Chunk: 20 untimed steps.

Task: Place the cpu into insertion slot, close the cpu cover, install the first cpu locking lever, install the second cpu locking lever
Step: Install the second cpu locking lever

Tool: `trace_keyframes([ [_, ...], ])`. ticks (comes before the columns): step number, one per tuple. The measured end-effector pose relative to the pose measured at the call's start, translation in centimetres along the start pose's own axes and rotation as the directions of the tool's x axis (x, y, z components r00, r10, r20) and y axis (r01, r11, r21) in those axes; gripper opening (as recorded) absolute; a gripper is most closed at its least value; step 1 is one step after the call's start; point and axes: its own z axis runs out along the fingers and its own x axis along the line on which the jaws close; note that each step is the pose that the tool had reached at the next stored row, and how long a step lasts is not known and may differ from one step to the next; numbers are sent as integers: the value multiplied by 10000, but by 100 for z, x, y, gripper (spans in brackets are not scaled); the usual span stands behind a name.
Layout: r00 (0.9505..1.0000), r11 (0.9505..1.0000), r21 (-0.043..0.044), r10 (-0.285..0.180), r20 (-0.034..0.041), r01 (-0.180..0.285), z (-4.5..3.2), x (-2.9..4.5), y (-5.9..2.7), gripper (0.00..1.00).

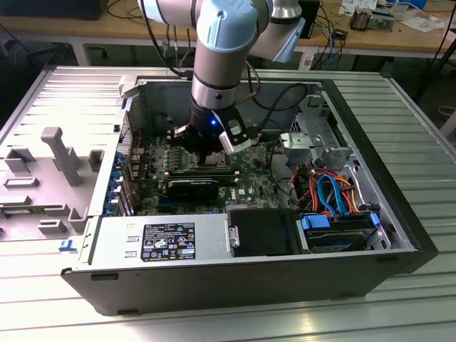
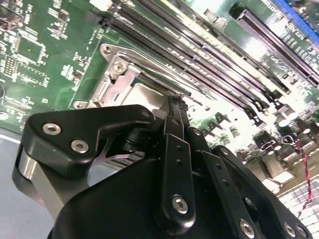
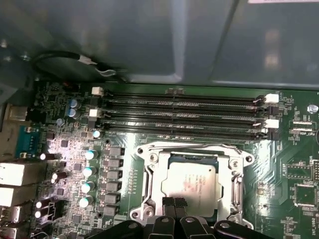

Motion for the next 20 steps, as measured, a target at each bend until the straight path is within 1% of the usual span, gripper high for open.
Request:
trace_keyframes([
  [3,10000,9999,159,23,-57,-22,-10,-45,44,11],
  [4,10000,9997,242,34,-72,-32,-24,-58,58,11],
  [8,9999,9987,512,70,-107,-64,-86,-78,95,11],
  [9,9999,9973,734,100,-133,-90,-139,-84,117,11],
  [10,9998,9964,839,113,-145,-101,-170,-87,128,11],
  [12,9998,9953,959,130,-165,-114,-222,-87,142,11],
  [13,9998,9949,1006,137,-176,-119,-269,-86,153,11],
  [14,9997,9946,1029,141,-181,-122,-299,-83,157,11],
  [18,9997,9945,1040,143,-181,-123,-367,-76,164,11],
  [20,9997,9945,1038,143,-179,-123,-373,-75,165,11],
])
